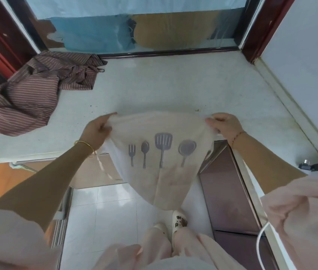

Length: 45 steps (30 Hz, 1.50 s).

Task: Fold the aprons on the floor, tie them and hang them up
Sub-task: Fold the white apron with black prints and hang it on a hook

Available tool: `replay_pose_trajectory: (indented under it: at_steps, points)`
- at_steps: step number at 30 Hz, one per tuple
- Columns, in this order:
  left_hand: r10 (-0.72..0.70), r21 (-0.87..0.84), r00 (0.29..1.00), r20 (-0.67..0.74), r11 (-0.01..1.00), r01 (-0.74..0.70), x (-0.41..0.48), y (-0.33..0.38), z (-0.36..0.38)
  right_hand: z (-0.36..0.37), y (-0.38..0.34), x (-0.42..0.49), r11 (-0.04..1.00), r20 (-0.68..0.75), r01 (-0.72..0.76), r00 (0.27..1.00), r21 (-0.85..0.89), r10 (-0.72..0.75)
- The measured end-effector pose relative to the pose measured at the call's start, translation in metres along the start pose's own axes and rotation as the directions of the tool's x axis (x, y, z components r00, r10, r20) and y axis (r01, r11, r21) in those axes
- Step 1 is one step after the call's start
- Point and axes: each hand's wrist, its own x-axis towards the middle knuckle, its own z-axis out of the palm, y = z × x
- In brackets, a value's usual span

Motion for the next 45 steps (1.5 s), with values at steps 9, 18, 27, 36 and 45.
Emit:
replay_pose_trajectory:
  at_steps: [9,18,27,36,45]
  points:
    - [-0.218,0.482,0.906,0.362,0.876,0.018,-0.018,-0.035,0.027,0.021,0.039,-0.026,0.780,0.275,0.093,0.956,-0.618,0.104]
    - [-0.110,0.652,0.975,0.191,0.757,-0.042,0.057,0.003,-0.028,0.023,-0.036,0.013,0.952,0.176,0.211,0.969,-0.222,-0.174]
    - [-0.274,0.325,0.957,-0.096,0.900,0.290,0.146,0.075,-0.069,0.020,-0.115,0.051,0.951,0.162,0.308,0.940,-0.011,-0.302]
    - [-0.120,0.309,0.920,-0.374,0.919,0.246,0.274,0.173,-0.024,-0.004,-0.144,0.127,0.849,0.022,0.425,0.897,-0.314,-0.441]
    - [0.251,0.281,0.968,0.006,0.928,-0.243,0.410,0.270,0.209,-0.072,-0.056,0.256,0.658,-0.380,-0.182,0.909,-0.731,-0.171]
